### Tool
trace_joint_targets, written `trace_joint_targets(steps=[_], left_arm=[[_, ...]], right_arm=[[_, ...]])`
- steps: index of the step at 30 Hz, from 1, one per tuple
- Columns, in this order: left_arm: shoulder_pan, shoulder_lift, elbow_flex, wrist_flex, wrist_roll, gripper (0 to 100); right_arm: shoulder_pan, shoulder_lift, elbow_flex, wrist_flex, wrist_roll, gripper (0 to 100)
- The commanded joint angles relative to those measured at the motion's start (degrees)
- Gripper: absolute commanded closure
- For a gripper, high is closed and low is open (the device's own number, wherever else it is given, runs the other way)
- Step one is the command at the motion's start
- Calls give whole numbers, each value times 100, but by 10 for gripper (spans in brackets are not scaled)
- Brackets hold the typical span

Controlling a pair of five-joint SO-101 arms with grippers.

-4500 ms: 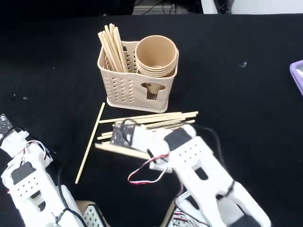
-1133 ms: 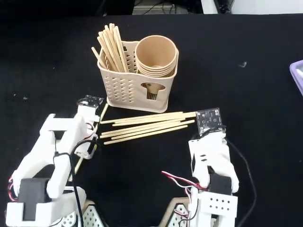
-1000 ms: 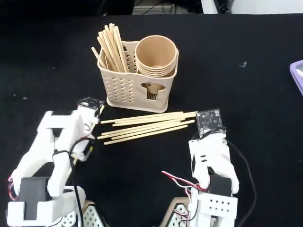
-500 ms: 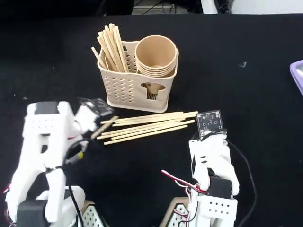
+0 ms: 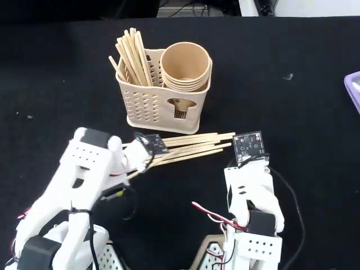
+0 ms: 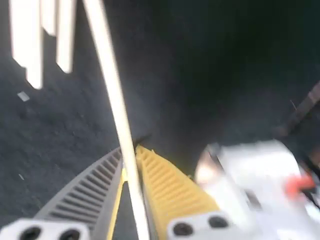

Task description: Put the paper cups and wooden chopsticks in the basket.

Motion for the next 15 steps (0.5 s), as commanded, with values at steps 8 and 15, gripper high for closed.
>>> trace_joint_targets(steps=[8,15], left_arm=[[813,-88,752,-2681,1266,927],[857,-88,690,-2875,1837,798]], right_arm=[[88,-127,-13,26,35,854],[88,-127,-13,26,35,854]])
